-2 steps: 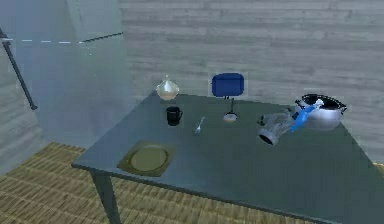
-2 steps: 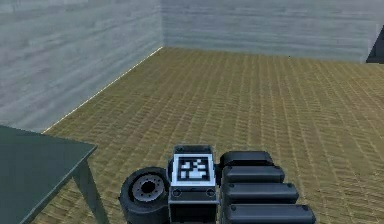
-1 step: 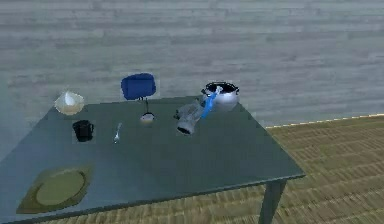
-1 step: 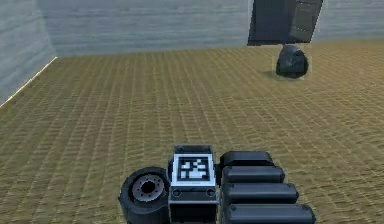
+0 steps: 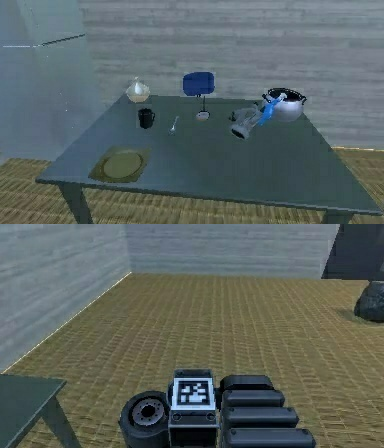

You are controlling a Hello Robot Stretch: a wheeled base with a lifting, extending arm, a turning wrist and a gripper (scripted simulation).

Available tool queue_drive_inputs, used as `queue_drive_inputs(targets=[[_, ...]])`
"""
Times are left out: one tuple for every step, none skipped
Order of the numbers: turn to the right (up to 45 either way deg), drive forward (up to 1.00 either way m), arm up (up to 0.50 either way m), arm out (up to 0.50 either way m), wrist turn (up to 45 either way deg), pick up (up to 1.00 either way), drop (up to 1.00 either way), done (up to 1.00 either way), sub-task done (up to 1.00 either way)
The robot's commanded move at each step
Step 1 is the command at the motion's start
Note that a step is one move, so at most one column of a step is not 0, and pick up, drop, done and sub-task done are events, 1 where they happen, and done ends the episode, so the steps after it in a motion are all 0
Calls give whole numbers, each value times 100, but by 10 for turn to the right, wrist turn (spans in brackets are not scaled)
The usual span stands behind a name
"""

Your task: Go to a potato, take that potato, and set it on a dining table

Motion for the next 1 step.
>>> queue_drive_inputs(targets=[[0,35,0,0,0,0,0,0,0]])
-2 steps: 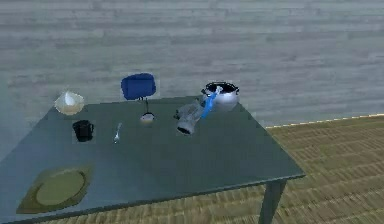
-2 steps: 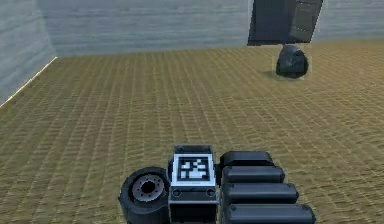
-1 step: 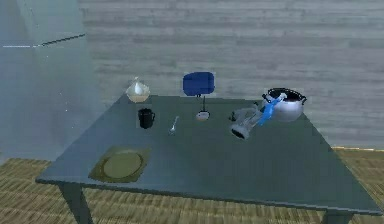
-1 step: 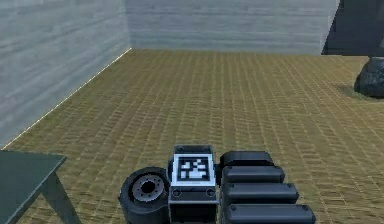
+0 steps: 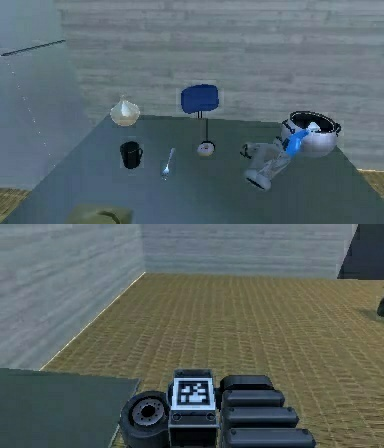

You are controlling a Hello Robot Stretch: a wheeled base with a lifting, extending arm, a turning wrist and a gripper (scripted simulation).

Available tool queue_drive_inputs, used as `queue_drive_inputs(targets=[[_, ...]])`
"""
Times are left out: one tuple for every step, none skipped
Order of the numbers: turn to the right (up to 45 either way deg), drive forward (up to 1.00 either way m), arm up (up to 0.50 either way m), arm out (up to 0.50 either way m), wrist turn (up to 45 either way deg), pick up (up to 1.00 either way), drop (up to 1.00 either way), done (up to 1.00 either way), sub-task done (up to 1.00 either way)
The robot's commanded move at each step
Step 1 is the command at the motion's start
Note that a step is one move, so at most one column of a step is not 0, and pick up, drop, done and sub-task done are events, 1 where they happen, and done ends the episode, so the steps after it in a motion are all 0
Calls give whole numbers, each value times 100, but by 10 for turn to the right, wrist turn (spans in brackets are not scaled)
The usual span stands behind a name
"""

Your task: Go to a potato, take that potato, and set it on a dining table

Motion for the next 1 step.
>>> queue_drive_inputs(targets=[[180,0,0,0,0,0,0,0,0]])
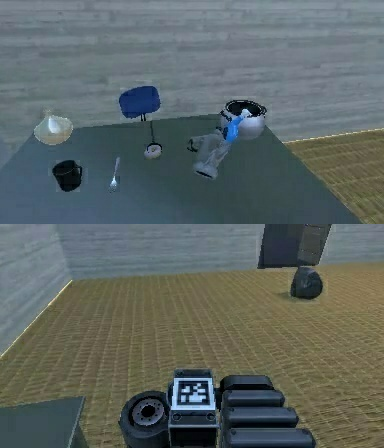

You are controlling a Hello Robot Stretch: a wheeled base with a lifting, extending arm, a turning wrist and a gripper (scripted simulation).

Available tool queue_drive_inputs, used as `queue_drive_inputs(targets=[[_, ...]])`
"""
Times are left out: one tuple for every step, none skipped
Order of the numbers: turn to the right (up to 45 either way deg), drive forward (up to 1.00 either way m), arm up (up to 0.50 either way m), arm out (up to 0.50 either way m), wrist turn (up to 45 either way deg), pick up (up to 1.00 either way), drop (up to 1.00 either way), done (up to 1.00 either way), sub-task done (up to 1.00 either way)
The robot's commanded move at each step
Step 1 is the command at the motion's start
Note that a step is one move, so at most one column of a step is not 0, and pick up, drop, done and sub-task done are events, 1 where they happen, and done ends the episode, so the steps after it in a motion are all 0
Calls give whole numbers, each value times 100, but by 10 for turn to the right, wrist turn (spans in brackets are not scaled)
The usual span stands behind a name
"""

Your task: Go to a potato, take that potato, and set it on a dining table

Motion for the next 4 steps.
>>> queue_drive_inputs(targets=[[-60,0,0,0,0,0,0,0,0],[-60,0,0,0,0,0,0,0,0],[90,0,0,0,0,0,0,0,0],[-90,0,0,0,0,0,0,0,0]])
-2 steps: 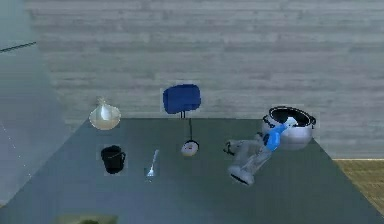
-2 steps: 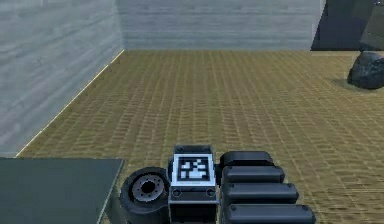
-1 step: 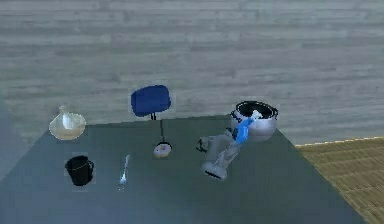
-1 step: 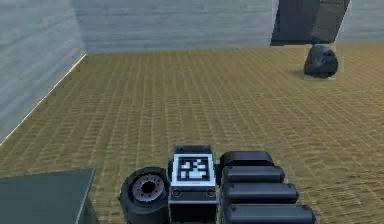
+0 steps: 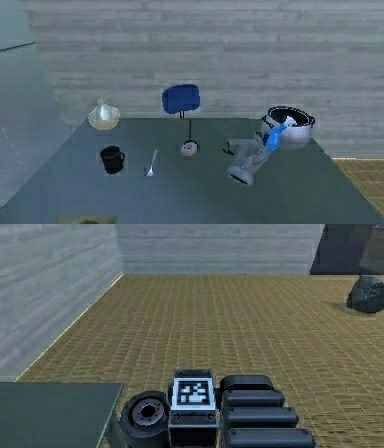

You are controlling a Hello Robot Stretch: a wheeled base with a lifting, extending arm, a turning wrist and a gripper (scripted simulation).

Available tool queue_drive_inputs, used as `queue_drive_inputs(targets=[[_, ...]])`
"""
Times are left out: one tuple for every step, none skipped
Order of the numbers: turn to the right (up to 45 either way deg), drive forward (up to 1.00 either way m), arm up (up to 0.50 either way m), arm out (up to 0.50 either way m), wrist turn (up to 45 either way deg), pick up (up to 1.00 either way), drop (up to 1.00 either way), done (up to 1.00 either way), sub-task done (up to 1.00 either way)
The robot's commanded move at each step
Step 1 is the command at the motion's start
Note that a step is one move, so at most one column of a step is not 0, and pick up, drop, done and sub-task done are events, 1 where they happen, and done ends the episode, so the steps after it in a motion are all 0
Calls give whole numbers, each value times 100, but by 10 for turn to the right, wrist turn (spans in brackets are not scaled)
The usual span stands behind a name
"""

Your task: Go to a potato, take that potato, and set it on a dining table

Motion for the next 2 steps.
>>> queue_drive_inputs(targets=[[450,0,0,0,0,0,0,0,0],[360,0,0,0,0,0,0,0,0]])
